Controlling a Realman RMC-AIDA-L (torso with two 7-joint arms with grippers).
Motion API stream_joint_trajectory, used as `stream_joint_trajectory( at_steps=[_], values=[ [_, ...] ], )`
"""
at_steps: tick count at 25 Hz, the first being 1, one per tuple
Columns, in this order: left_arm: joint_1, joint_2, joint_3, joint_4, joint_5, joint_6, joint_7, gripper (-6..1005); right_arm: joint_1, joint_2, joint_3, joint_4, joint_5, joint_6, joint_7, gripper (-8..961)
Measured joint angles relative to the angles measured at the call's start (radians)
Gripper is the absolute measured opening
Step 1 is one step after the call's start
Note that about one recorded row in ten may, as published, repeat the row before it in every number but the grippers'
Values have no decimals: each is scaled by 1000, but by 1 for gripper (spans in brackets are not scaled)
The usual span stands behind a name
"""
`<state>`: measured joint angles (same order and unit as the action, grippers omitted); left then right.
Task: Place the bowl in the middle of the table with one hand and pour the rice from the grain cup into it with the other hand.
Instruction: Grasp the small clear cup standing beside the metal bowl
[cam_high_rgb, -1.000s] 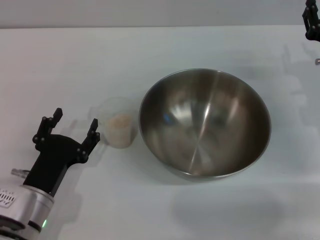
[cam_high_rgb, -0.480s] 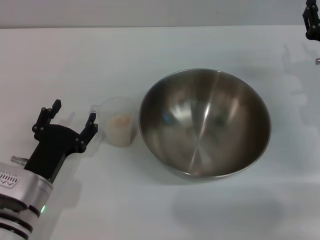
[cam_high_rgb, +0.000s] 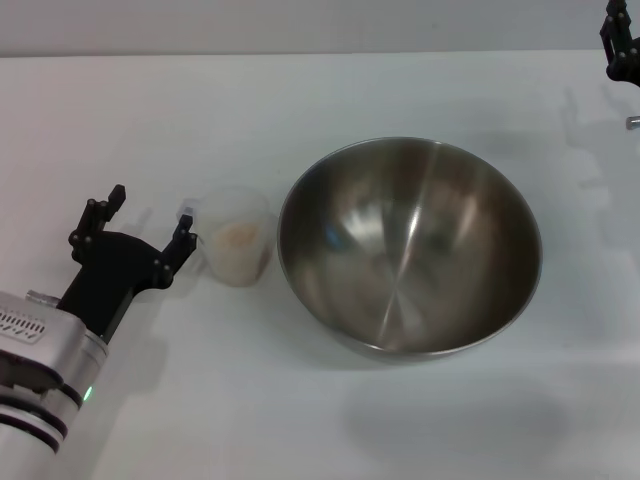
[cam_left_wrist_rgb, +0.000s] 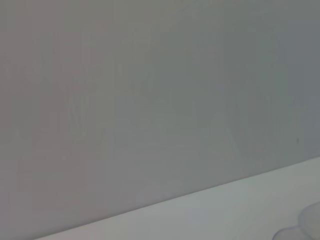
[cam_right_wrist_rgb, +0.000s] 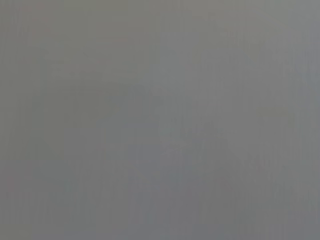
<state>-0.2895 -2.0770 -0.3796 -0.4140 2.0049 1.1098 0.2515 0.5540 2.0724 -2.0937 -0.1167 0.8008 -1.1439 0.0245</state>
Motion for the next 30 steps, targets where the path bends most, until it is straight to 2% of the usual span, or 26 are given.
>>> stream_joint_trajectory(
  at_steps=[9,15,28,30],
  values=[
    [-11,-1,-38,1,0,-20,0,762,1,0,0,-1,-4,15,0,485],
    [-12,-2,-31,-7,8,-17,0,574,8,0,0,-1,-7,27,0,485],
    [-18,-3,-25,-29,8,-20,-18,298,7,2,0,-6,-8,20,0,486],
    [-23,-3,-29,-27,5,-20,-65,220,7,2,-1,-6,-8,18,0,486]
  ],
)
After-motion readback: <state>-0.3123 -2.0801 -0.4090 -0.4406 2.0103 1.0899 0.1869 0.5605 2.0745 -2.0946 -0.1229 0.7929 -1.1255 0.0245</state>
